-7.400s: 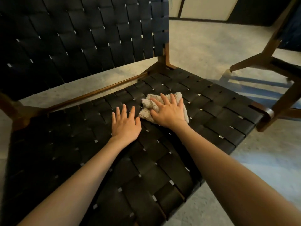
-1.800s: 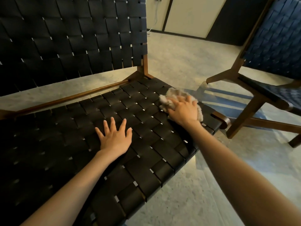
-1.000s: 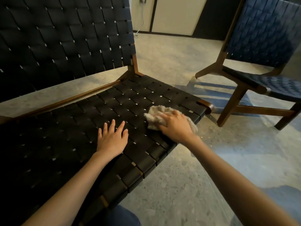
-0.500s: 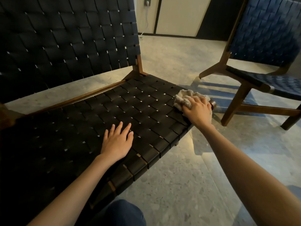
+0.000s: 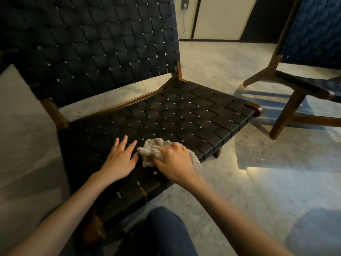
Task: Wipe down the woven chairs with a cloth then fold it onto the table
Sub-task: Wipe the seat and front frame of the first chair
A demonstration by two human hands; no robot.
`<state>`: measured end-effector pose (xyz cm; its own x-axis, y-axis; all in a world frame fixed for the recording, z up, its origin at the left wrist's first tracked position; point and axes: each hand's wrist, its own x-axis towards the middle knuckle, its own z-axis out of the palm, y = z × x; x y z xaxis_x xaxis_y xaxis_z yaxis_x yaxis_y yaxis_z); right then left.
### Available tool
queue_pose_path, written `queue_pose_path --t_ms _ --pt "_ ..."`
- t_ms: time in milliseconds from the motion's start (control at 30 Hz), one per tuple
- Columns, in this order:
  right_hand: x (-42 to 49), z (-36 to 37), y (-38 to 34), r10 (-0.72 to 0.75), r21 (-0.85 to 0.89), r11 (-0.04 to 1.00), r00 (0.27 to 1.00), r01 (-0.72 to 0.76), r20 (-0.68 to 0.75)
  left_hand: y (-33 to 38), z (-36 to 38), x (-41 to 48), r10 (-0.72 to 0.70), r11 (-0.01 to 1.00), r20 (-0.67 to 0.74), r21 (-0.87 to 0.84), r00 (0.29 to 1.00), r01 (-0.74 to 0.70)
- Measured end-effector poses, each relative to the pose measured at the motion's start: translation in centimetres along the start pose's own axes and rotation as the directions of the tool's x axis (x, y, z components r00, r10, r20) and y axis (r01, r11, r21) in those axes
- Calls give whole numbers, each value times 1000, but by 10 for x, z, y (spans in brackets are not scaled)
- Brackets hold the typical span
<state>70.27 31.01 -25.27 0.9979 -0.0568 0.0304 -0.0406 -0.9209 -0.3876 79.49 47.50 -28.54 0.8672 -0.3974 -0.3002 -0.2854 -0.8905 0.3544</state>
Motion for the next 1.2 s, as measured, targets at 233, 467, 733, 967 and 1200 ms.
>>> queue_pose_path --t_ms 233,467,733,967,1200 --pt "-3 9 -16 -92 -84 992 993 98 68 -49 -19 -45 -104 978 -116 166 988 122" --pt "35 -37 75 284 -348 898 959 -269 -11 -48 -26 -52 -105 981 -112 153 988 122" --pt "18 31 -62 -54 19 998 976 52 209 -56 -34 -47 -90 984 -120 141 989 107" --pt "55 15 12 27 -268 963 987 16 156 -69 -38 -26 -118 985 -170 103 978 137" --pt "106 -11 81 291 -369 892 956 -260 28 -81 -35 -6 -142 980 -175 112 974 163"
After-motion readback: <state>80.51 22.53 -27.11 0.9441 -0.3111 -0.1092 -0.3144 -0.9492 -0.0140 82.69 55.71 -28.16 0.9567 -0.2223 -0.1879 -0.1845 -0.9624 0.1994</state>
